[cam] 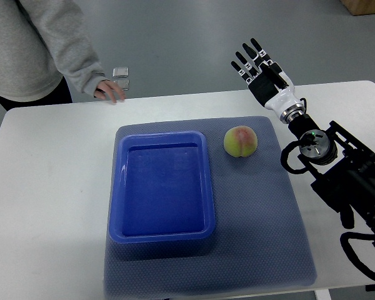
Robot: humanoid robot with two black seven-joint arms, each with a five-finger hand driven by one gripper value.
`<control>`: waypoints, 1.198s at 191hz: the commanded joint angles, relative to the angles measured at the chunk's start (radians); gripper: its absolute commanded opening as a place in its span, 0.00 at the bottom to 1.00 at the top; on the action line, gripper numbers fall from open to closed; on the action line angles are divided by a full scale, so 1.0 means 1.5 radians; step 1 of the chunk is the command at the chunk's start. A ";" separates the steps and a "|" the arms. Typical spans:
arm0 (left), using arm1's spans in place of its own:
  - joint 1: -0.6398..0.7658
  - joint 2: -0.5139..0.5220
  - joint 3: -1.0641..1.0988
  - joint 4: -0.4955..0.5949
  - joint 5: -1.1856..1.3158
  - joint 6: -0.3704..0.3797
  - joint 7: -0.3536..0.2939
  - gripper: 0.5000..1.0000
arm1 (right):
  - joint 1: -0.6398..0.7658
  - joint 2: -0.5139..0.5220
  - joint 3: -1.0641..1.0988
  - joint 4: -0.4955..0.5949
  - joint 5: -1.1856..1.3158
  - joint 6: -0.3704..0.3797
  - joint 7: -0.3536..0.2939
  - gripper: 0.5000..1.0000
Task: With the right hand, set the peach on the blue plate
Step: 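Reach the right hand forward over the peach beside the blue tray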
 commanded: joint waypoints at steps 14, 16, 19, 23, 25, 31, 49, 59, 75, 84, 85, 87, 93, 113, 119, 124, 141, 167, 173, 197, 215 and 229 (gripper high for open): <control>0.000 0.000 0.001 0.003 0.001 -0.003 0.000 1.00 | 0.002 0.001 -0.001 0.001 -0.001 -0.004 0.000 0.86; 0.000 0.000 0.001 0.003 0.000 -0.002 0.000 1.00 | 0.002 0.001 -0.001 0.001 -0.001 -0.004 0.000 0.86; 0.000 0.000 0.001 0.003 0.000 -0.002 0.000 1.00 | 0.002 -0.001 -0.001 0.001 -0.001 -0.005 0.000 0.86; 0.000 0.000 0.001 0.003 0.000 -0.001 0.000 1.00 | 0.002 -0.002 -0.001 0.000 -0.001 -0.007 0.000 0.86; 0.000 0.000 0.001 0.003 0.000 0.000 0.000 1.00 | 0.002 -0.002 -0.001 0.000 -0.001 -0.008 0.000 0.86; 0.000 0.000 0.001 0.003 0.000 0.000 0.000 1.00 | 0.002 -0.002 -0.001 0.000 -0.001 -0.008 0.000 0.86; 0.000 0.000 0.001 0.003 0.000 0.004 0.000 1.00 | 0.004 -0.004 -0.001 0.000 -0.001 -0.010 0.000 0.86; 0.000 0.000 0.001 0.002 0.000 0.004 0.000 1.00 | 0.003 -0.005 -0.003 0.000 -0.005 0.000 -0.002 0.86; 0.000 0.000 0.001 0.000 0.000 0.004 0.000 1.00 | 0.004 -0.008 -0.024 0.000 -0.039 0.003 -0.002 0.86; 0.000 0.000 0.001 -0.001 0.000 0.004 0.000 1.00 | 0.005 -0.010 -0.030 0.002 -0.054 0.005 -0.001 0.86; 0.000 0.000 0.001 -0.001 0.000 0.004 0.000 1.00 | 0.005 -0.010 -0.030 0.002 -0.054 0.005 -0.001 0.86; 0.000 0.000 0.001 -0.001 0.000 0.004 0.000 1.00 | 0.005 -0.010 -0.030 0.002 -0.054 0.005 -0.001 0.86; 0.000 0.000 0.002 -0.002 0.000 0.004 0.000 1.00 | 0.016 -0.023 -0.037 0.014 -0.090 0.011 -0.002 0.86; 0.000 0.000 0.002 -0.006 0.001 -0.005 -0.001 1.00 | 0.034 -0.077 -0.057 0.019 -0.183 0.014 -0.002 0.86; 0.000 0.000 0.002 -0.006 0.001 -0.005 -0.001 1.00 | 0.039 -0.082 -0.062 0.019 -0.193 0.015 -0.002 0.86; 0.000 0.000 0.002 -0.006 0.001 -0.005 -0.001 1.00 | 0.039 -0.082 -0.062 0.019 -0.193 0.015 -0.002 0.86; -0.001 0.000 0.004 -0.009 0.006 -0.007 -0.001 1.00 | 0.085 -0.147 -0.161 0.032 -0.351 0.043 -0.002 0.86; -0.002 0.000 0.004 -0.033 0.006 -0.008 -0.001 1.00 | 0.165 -0.226 -0.348 0.092 -0.542 0.064 -0.002 0.86; -0.002 0.000 0.004 -0.035 0.007 -0.008 -0.001 1.00 | 0.183 -0.232 -0.379 0.098 -0.560 0.065 -0.002 0.86; -0.001 0.000 0.004 -0.046 0.008 -0.009 -0.001 1.00 | 0.290 -0.237 -0.568 0.106 -0.623 0.067 -0.002 0.86; -0.002 0.000 0.004 -0.051 0.007 -0.008 -0.001 1.00 | 0.350 -0.224 -0.692 0.106 -0.655 0.065 -0.005 0.86; -0.002 0.000 0.004 -0.051 0.007 -0.008 -0.001 1.00 | 0.365 -0.218 -0.720 0.106 -0.669 0.068 -0.014 0.86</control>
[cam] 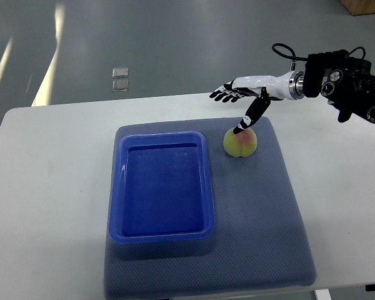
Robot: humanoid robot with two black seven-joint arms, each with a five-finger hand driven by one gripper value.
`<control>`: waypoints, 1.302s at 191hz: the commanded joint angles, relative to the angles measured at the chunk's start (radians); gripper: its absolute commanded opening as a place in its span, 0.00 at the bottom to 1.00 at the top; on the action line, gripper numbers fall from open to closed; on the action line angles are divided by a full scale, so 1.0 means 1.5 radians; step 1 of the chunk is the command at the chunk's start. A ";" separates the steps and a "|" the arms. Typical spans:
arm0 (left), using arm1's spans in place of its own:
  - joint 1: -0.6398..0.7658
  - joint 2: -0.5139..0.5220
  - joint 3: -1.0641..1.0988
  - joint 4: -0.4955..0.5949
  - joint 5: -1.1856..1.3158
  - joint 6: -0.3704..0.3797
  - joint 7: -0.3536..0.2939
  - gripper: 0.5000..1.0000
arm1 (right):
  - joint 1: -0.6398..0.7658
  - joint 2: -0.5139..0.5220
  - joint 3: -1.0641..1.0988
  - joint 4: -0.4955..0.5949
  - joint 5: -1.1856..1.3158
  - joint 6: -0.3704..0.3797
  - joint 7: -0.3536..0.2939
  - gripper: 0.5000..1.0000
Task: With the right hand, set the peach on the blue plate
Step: 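Reach the right hand forward over the peach beside the blue tray, then close the right hand fingers around the peach and lift it, then carry the peach with the right hand over the blue tray and lower it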
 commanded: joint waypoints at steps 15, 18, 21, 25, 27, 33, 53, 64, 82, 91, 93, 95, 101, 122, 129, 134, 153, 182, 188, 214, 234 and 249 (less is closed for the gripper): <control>0.001 0.000 0.000 -0.001 -0.001 0.000 0.000 1.00 | 0.037 0.022 -0.075 -0.001 -0.030 0.006 -0.039 0.86; 0.000 0.000 -0.001 -0.001 -0.001 0.000 0.000 1.00 | 0.038 0.029 -0.077 -0.001 -0.034 0.011 -0.075 0.86; 0.001 0.000 -0.001 -0.001 -0.001 0.000 0.000 1.00 | 0.039 0.030 -0.077 -0.001 -0.035 0.012 -0.079 0.86; 0.001 0.000 -0.001 -0.001 -0.001 0.000 0.000 1.00 | 0.038 0.032 -0.077 -0.001 -0.035 0.014 -0.087 0.86; 0.001 0.000 -0.001 -0.001 -0.001 0.000 0.000 1.00 | 0.039 0.032 -0.077 -0.001 -0.035 0.015 -0.090 0.86; 0.001 0.000 -0.001 -0.001 -0.001 0.000 0.000 1.00 | 0.038 0.034 -0.078 -0.001 -0.035 0.016 -0.095 0.86; 0.001 0.000 -0.001 -0.002 -0.001 0.000 0.000 1.00 | 0.032 0.034 -0.078 -0.001 -0.048 0.015 -0.096 0.86; 0.001 0.000 -0.001 -0.004 -0.001 0.000 0.000 1.00 | 0.028 0.035 -0.078 -0.001 -0.057 0.009 -0.096 0.86; 0.001 0.000 -0.001 -0.009 -0.001 0.000 0.000 1.00 | 0.015 0.041 -0.078 -0.002 -0.066 0.004 -0.096 0.85; 0.001 0.000 -0.001 -0.009 -0.001 0.000 0.000 1.00 | 0.010 0.044 -0.078 -0.002 -0.072 0.004 -0.096 0.85; 0.001 0.000 -0.001 -0.009 -0.001 0.000 0.000 1.00 | 0.009 0.045 -0.078 -0.002 -0.074 0.003 -0.096 0.85; 0.001 0.000 -0.001 -0.009 -0.001 0.000 0.000 1.00 | 0.008 0.045 -0.078 -0.002 -0.076 0.003 -0.096 0.85; 0.001 0.000 -0.001 -0.009 -0.001 0.000 0.000 1.00 | 0.003 0.046 -0.078 -0.002 -0.082 0.002 -0.095 0.85; 0.002 0.000 -0.001 -0.009 -0.001 0.000 0.001 1.00 | -0.013 0.047 -0.077 -0.005 -0.092 -0.019 -0.093 0.84; 0.002 0.000 -0.001 -0.009 -0.001 0.000 0.001 1.00 | -0.018 0.050 -0.077 -0.007 -0.092 -0.030 -0.093 0.83; 0.002 0.000 -0.001 -0.009 -0.001 0.000 0.000 1.00 | -0.021 0.051 -0.077 -0.007 -0.092 -0.034 -0.093 0.83; 0.002 0.000 -0.001 -0.009 -0.001 0.000 0.000 1.00 | -0.034 0.061 -0.078 -0.014 -0.094 -0.054 -0.093 0.70; 0.003 0.000 -0.001 -0.009 -0.002 0.000 0.001 1.00 | -0.035 0.063 -0.079 -0.016 -0.108 -0.065 -0.093 0.30; 0.003 0.000 -0.001 -0.009 -0.002 0.000 0.001 1.00 | -0.031 0.058 -0.077 -0.016 -0.116 -0.066 -0.094 0.03; 0.003 0.000 -0.001 -0.009 -0.002 0.001 0.001 1.00 | -0.004 0.039 -0.067 -0.006 -0.104 -0.047 -0.093 0.00; 0.002 0.000 -0.001 -0.009 -0.002 0.000 0.001 1.00 | 0.069 -0.007 -0.066 0.035 -0.079 0.002 -0.092 0.00; 0.002 0.000 -0.001 -0.009 -0.002 0.000 0.001 1.00 | 0.137 -0.068 -0.066 0.098 -0.017 0.071 -0.093 0.00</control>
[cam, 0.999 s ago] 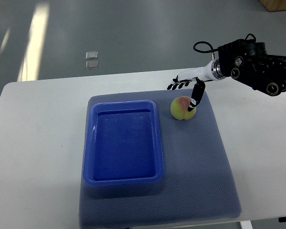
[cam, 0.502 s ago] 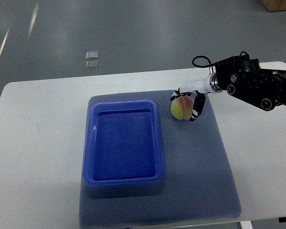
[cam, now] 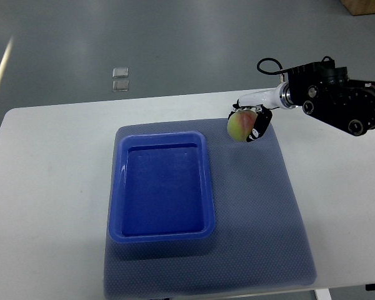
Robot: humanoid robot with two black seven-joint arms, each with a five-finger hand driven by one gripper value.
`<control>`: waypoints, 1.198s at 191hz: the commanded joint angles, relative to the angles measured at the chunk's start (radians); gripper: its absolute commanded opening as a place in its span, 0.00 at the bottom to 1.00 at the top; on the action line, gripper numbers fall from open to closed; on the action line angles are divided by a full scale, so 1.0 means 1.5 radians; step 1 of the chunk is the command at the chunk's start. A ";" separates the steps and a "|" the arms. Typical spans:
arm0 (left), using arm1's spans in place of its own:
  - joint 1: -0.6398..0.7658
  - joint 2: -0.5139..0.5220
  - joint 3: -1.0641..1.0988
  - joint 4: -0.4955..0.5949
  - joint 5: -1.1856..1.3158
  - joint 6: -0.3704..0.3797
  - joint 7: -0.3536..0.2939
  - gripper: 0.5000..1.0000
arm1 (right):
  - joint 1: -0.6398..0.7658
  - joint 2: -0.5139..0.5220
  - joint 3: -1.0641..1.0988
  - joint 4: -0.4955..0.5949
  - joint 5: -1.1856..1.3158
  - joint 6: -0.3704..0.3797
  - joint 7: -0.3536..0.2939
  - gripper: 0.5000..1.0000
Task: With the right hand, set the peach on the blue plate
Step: 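Carry the peach with the right hand over the blue tray and lower it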
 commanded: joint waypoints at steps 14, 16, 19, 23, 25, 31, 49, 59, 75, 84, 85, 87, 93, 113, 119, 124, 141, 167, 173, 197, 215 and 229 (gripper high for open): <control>-0.001 0.000 0.001 0.000 0.000 0.000 0.000 1.00 | 0.161 -0.134 -0.002 0.145 0.142 0.094 -0.003 0.00; -0.001 0.000 0.001 0.000 0.001 0.000 0.000 1.00 | 0.169 -0.142 -0.003 0.156 0.150 0.094 -0.003 0.01; -0.001 0.000 0.001 0.000 0.001 0.000 0.000 1.00 | 0.169 -0.142 -0.003 0.156 0.150 0.094 -0.003 0.01; -0.001 0.000 0.001 0.000 0.001 0.000 0.000 1.00 | 0.169 -0.142 -0.003 0.156 0.150 0.094 -0.003 0.01; -0.001 0.000 0.001 -0.001 0.001 0.000 0.000 1.00 | 0.211 -0.186 -0.008 0.203 0.178 0.094 -0.004 0.04; -0.001 0.000 0.001 -0.001 0.001 0.000 0.000 1.00 | 0.233 -0.212 -0.009 0.230 0.185 0.094 -0.005 0.06; -0.001 0.000 0.001 -0.001 0.001 0.000 0.000 1.00 | 0.259 -0.246 -0.010 0.265 0.187 0.094 -0.005 0.08; -0.001 0.000 0.001 -0.001 0.001 0.000 0.000 1.00 | 0.279 -0.279 -0.011 0.303 0.189 0.094 -0.006 0.10; -0.001 0.000 0.001 -0.002 0.002 0.000 0.000 1.00 | 0.282 -0.289 -0.009 0.325 0.190 0.094 -0.015 0.11; -0.001 0.000 0.001 -0.002 0.002 -0.001 -0.001 1.00 | 0.281 -0.282 -0.008 0.326 0.193 0.094 -0.018 0.11; -0.001 0.000 0.001 -0.002 0.002 -0.001 -0.001 1.00 | 0.281 -0.282 -0.008 0.326 0.193 0.094 -0.018 0.11; -0.001 0.000 0.001 -0.002 0.002 -0.001 -0.001 1.00 | 0.281 -0.282 -0.008 0.326 0.193 0.094 -0.018 0.11; -0.001 0.000 0.001 -0.002 0.002 -0.001 -0.001 1.00 | 0.281 -0.282 -0.008 0.326 0.193 0.094 -0.018 0.11; -0.001 0.000 0.000 -0.002 0.002 0.000 0.000 1.00 | 0.279 -0.229 -0.010 0.325 0.194 0.094 -0.019 0.11; -0.001 0.000 0.000 -0.001 0.001 0.000 -0.001 1.00 | 0.273 -0.182 -0.011 0.318 0.195 0.094 -0.019 0.11; -0.001 0.000 0.000 -0.001 0.001 0.000 0.000 1.00 | 0.270 -0.164 -0.012 0.315 0.194 0.094 -0.019 0.11; -0.001 0.000 0.000 -0.001 0.000 0.000 0.000 1.00 | 0.256 -0.085 -0.027 0.281 0.194 0.094 -0.020 0.11; -0.001 0.000 0.000 -0.001 0.000 0.000 0.000 1.00 | 0.213 0.043 -0.041 0.198 0.184 0.079 -0.020 0.11; -0.001 0.000 0.000 -0.001 0.000 0.000 -0.001 1.00 | 0.197 0.074 -0.041 0.173 0.183 0.074 -0.020 0.11; -0.001 0.000 0.000 -0.002 0.000 0.000 0.000 1.00 | 0.142 0.179 -0.042 0.088 0.171 0.051 -0.020 0.11; -0.001 0.000 0.000 -0.001 0.000 0.000 0.000 1.00 | 0.105 0.227 -0.041 0.045 0.129 0.040 -0.020 0.18; 0.000 0.000 0.000 -0.001 0.000 0.000 0.000 1.00 | 0.074 0.239 -0.039 0.018 0.101 0.038 -0.019 0.27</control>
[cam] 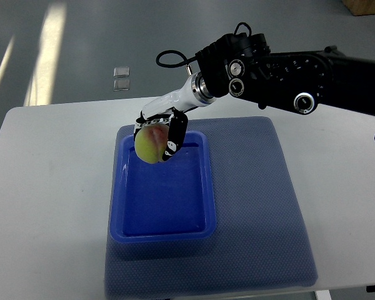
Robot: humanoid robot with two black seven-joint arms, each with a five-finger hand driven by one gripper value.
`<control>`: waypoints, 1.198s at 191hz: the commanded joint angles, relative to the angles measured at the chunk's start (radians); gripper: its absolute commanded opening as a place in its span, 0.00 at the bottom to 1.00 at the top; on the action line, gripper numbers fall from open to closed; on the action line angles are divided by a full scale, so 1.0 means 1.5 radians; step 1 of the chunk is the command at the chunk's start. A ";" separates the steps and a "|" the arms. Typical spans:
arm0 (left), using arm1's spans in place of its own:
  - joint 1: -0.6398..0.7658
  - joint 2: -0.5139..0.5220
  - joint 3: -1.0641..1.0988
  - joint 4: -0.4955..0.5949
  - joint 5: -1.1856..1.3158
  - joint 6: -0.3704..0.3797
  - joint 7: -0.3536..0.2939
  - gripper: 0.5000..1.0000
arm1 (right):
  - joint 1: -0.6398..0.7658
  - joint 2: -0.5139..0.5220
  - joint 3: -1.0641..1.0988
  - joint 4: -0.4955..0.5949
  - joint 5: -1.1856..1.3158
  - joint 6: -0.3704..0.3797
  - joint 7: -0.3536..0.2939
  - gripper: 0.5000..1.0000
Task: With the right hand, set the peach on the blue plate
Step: 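Carry the peach with the right hand over the blue tray and lower it, then open the right hand to release the peach into the tray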
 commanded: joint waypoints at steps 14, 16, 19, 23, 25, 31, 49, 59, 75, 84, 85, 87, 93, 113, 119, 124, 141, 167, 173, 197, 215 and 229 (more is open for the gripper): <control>0.001 0.000 0.000 0.001 0.000 0.000 0.000 1.00 | -0.070 0.032 0.004 -0.063 -0.049 -0.019 0.001 0.29; 0.001 0.000 0.000 0.001 0.000 0.000 0.000 1.00 | -0.072 0.032 0.004 -0.065 -0.049 -0.021 0.001 0.30; 0.001 0.000 0.000 0.001 0.000 0.000 0.000 1.00 | -0.074 0.032 0.004 -0.067 -0.049 -0.023 0.001 0.31; 0.001 0.000 0.000 0.001 0.000 0.000 0.000 1.00 | -0.076 0.032 0.004 -0.070 -0.050 -0.024 0.001 0.32; 0.001 0.000 0.000 0.001 0.000 0.000 0.000 1.00 | -0.076 0.032 0.004 -0.070 -0.050 -0.024 0.001 0.32; 0.001 0.000 0.000 0.001 0.000 0.000 0.000 1.00 | -0.084 0.032 0.003 -0.077 -0.050 -0.028 0.000 0.36; 0.001 0.000 0.000 0.001 0.000 0.000 0.000 1.00 | -0.100 0.032 0.004 -0.086 -0.061 -0.031 0.001 0.43; 0.001 0.000 -0.001 0.001 0.000 0.000 0.000 1.00 | -0.107 0.032 0.006 -0.090 -0.067 -0.031 0.001 0.44; 0.001 0.000 0.000 0.001 0.000 0.000 0.000 1.00 | -0.114 0.032 0.010 -0.092 -0.068 -0.032 0.001 0.44; 0.001 0.000 -0.001 0.001 0.000 0.000 0.000 1.00 | -0.119 0.032 0.011 -0.093 -0.068 -0.037 0.001 0.45; 0.001 0.000 -0.001 0.001 0.000 0.000 0.000 1.00 | -0.119 0.032 0.011 -0.093 -0.068 -0.037 0.001 0.45; 0.001 0.000 0.000 0.001 0.000 0.000 0.000 1.00 | -0.119 0.032 0.011 -0.094 -0.068 -0.039 0.001 0.45; 0.001 0.000 0.000 0.001 0.000 0.000 -0.001 1.00 | -0.120 0.032 0.011 -0.094 -0.068 -0.042 0.001 0.46; 0.001 0.000 0.000 0.001 0.000 0.000 0.000 1.00 | -0.129 0.032 0.011 -0.098 -0.068 -0.044 0.001 0.52; 0.001 0.000 0.000 0.001 0.000 0.000 0.000 1.00 | -0.132 0.032 0.011 -0.099 -0.068 -0.044 0.001 0.57; 0.001 0.000 0.000 0.001 0.000 0.000 0.000 1.00 | -0.134 0.032 0.011 -0.100 -0.068 -0.043 0.001 0.61; 0.001 0.000 0.000 0.001 0.000 0.000 0.000 1.00 | -0.138 0.032 0.011 -0.105 -0.068 -0.037 0.001 0.83; 0.001 0.000 -0.001 0.002 0.000 0.000 0.000 1.00 | -0.133 0.032 0.014 -0.104 -0.068 -0.031 0.001 0.86; 0.001 0.000 0.000 0.002 0.000 0.000 0.000 1.00 | -0.123 0.032 0.027 -0.101 -0.066 -0.029 0.001 0.86; 0.001 0.000 0.001 0.001 0.000 0.000 0.000 1.00 | -0.079 0.032 0.103 -0.095 -0.056 -0.015 0.001 0.86; 0.001 0.000 0.001 0.001 0.000 0.000 0.000 1.00 | -0.051 0.005 0.176 -0.081 -0.046 -0.007 0.001 0.86; 0.001 0.000 0.002 0.001 0.000 0.000 0.000 1.00 | -0.049 -0.060 0.246 -0.066 -0.019 -0.005 0.002 0.86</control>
